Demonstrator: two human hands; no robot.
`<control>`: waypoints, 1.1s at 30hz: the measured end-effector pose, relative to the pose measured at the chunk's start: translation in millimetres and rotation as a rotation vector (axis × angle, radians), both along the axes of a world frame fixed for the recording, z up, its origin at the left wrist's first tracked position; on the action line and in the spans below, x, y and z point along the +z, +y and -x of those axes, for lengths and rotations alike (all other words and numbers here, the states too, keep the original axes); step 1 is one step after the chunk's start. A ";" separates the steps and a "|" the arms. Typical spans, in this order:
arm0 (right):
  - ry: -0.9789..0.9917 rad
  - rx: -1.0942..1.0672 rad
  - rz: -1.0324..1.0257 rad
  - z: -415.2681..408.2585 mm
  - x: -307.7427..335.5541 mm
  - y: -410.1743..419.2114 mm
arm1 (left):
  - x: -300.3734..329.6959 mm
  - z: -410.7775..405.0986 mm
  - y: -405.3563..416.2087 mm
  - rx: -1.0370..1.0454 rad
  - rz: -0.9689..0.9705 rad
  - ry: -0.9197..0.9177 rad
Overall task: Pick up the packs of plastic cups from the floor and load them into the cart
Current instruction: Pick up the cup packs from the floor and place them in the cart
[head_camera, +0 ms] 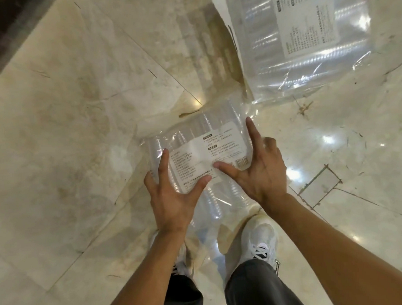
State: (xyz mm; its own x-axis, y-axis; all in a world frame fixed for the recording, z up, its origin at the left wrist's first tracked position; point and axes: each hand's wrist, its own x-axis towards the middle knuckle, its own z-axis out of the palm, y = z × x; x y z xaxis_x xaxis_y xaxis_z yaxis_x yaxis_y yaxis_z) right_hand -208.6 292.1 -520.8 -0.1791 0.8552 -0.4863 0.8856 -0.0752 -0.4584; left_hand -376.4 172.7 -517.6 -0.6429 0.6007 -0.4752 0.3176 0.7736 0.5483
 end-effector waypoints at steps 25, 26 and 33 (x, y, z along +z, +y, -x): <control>-0.098 -0.597 -0.332 -146.6 672.9 40.1 | 651.2 -103.5 179.2 -0.667 -0.325 -0.062; -0.099 -0.642 -0.345 -155.4 697.0 27.6 | 673.0 -112.3 176.6 -0.709 -0.347 -0.078; -0.243 -0.998 -0.443 -221.6 832.1 -105.2 | 807.1 -200.8 119.8 -1.084 -0.403 -0.184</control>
